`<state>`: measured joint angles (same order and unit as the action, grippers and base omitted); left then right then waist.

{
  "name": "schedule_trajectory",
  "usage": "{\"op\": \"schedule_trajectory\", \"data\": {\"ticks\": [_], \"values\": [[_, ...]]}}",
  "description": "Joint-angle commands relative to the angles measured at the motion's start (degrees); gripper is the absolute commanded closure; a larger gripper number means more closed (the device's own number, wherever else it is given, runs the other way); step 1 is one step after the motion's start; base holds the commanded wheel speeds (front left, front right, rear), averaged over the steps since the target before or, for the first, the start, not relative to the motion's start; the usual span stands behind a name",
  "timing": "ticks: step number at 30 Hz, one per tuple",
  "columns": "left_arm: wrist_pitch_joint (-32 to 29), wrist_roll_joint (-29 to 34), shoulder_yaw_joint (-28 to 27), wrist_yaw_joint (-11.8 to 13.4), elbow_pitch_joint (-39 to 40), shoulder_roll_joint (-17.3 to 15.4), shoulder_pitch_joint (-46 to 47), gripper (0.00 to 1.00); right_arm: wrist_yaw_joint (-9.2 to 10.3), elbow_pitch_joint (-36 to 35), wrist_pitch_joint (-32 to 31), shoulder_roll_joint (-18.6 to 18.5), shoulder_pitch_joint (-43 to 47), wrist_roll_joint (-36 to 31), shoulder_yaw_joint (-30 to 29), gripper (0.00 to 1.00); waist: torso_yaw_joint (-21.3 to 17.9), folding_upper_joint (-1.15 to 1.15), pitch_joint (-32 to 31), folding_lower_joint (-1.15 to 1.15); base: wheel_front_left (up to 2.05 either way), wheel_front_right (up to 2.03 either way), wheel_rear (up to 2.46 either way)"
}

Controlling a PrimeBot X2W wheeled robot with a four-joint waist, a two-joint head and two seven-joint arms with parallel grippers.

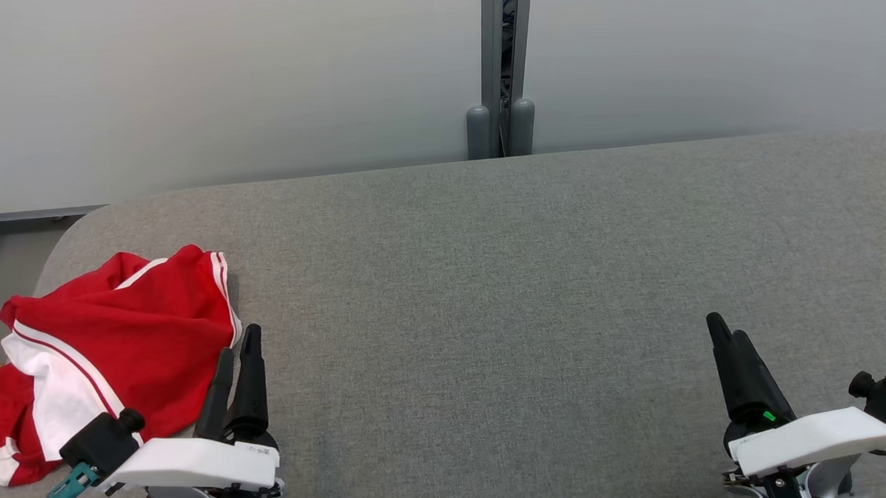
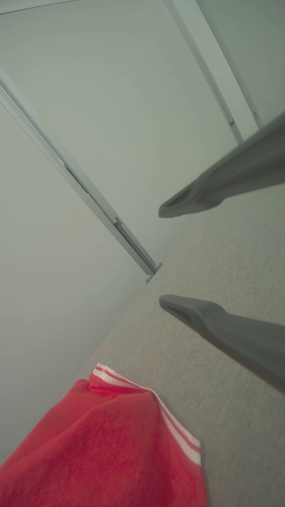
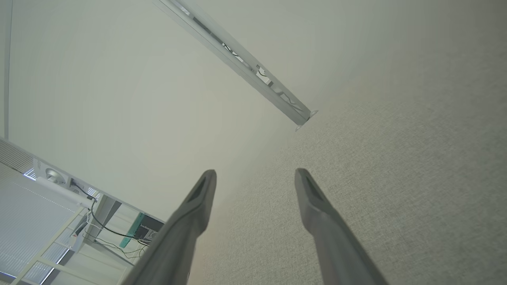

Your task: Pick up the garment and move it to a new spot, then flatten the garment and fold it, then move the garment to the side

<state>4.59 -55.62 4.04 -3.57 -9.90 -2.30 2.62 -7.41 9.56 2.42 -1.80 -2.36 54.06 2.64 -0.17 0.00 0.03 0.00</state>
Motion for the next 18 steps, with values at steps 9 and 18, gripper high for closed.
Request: {"op": "schedule_trajectory", "data": {"ticks": [9,18], "values": [[1.79,15.03,3.54,4.73,2.83,-0.43,0.5,0.0,-0.09,-2.94,2.28,-0.67,-0.62,-7.78,3.34,0.0,-0.08,0.0,0.08,0.0,0.0,0.0,0.0],[3.22,19.52,4.36,7.14,3.48,-0.46,-0.65,0.0,-0.09,-4.18,4.0,-0.78,0.06,-12.7,5.21,0.0,-0.05,0.0,-0.2,0.0,0.0,0.0,0.0]]}}
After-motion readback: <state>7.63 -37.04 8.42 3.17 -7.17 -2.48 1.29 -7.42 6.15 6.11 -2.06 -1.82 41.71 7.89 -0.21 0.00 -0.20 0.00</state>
